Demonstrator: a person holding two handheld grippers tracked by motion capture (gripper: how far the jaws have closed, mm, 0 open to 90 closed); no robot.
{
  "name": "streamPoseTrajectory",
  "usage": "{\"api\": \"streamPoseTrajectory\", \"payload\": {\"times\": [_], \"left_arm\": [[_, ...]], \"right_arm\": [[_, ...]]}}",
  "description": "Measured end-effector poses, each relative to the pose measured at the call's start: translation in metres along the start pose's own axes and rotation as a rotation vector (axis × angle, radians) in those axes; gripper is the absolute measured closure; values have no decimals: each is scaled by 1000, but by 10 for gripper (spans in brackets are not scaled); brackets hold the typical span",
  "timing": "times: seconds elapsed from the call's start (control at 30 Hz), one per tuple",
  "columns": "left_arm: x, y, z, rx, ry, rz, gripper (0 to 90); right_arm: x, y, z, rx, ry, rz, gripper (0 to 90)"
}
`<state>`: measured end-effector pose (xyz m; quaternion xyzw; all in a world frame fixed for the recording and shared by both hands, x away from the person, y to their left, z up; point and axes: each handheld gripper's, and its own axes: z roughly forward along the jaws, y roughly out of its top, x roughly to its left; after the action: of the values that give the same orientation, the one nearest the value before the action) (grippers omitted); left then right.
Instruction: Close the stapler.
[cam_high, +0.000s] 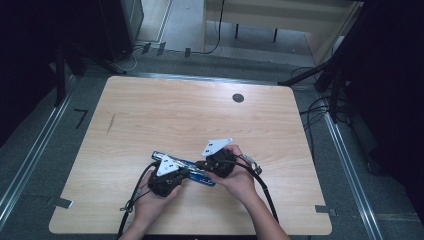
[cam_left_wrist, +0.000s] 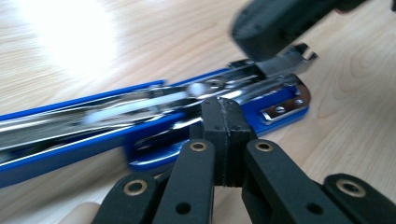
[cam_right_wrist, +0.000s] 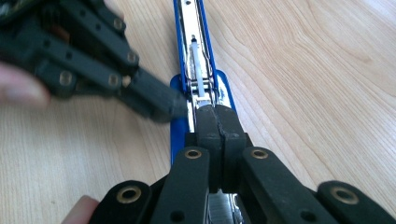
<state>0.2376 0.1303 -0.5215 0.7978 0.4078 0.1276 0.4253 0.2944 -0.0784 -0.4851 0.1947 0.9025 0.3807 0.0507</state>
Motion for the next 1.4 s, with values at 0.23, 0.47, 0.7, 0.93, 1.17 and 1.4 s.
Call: {"api": "streamPoseTrajectory", "payload": {"times": [0.23,0.47,0.7,0.93,1.17,1.4], "left_arm": [[26,-3,-15,9,9,-13,900],[42,-8,-21,31,21,-49,900],[55,-15,-24,61,51,-88,900],[59,-15,-22,71,61,-122,900],[59,-15,-18,84,68,-128,900],[58,-15,-18,80,85,-132,900]], "right_arm": [[0,8,4,-7,5,2,900],[2,17,17,-2,12,4,900],[6,28,29,7,27,-6,900],[7,40,44,12,38,-13,900],[9,52,57,12,41,-20,900],[8,57,66,21,34,-31,900]]}}
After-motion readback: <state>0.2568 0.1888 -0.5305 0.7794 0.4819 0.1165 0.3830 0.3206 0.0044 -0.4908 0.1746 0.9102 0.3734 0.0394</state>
